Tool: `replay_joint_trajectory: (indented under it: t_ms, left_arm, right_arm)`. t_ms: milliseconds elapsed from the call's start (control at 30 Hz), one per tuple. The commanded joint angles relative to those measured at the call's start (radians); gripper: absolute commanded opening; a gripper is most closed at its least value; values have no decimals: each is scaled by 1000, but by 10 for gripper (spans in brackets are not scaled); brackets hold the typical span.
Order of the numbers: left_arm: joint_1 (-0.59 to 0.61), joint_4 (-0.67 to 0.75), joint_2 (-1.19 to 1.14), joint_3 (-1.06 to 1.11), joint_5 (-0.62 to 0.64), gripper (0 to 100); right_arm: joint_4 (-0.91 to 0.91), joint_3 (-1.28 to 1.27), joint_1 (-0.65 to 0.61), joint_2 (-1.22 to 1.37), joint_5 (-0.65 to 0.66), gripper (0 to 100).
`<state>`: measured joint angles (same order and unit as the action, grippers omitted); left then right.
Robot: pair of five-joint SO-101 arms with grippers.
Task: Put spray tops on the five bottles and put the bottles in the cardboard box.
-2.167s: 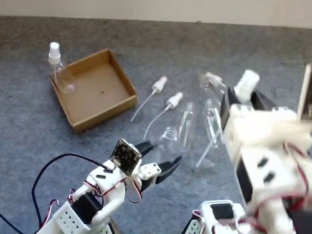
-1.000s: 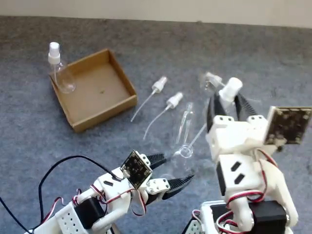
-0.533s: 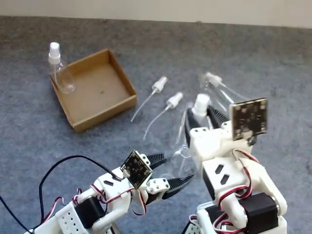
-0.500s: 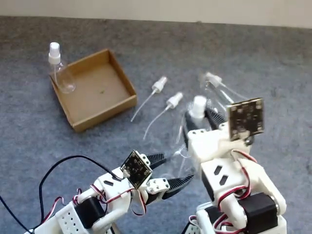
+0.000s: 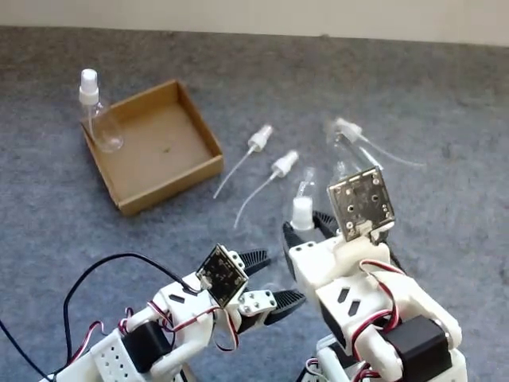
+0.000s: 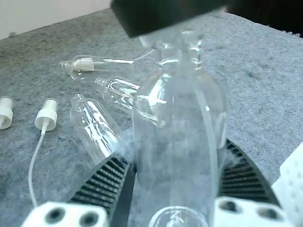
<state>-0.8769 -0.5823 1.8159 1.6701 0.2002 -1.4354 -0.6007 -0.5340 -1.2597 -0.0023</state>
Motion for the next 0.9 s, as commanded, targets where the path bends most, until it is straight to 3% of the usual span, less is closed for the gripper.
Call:
replay_joint_trajectory:
  t_ms: [0,867]
  left_arm:
    - [54,26,16,13,6,140]
    - [68,26,16,5,6,140]
  right_arm:
    - [-35,5,-36,-4,11,46]
    - [-142,12,-68,-5,101,127]
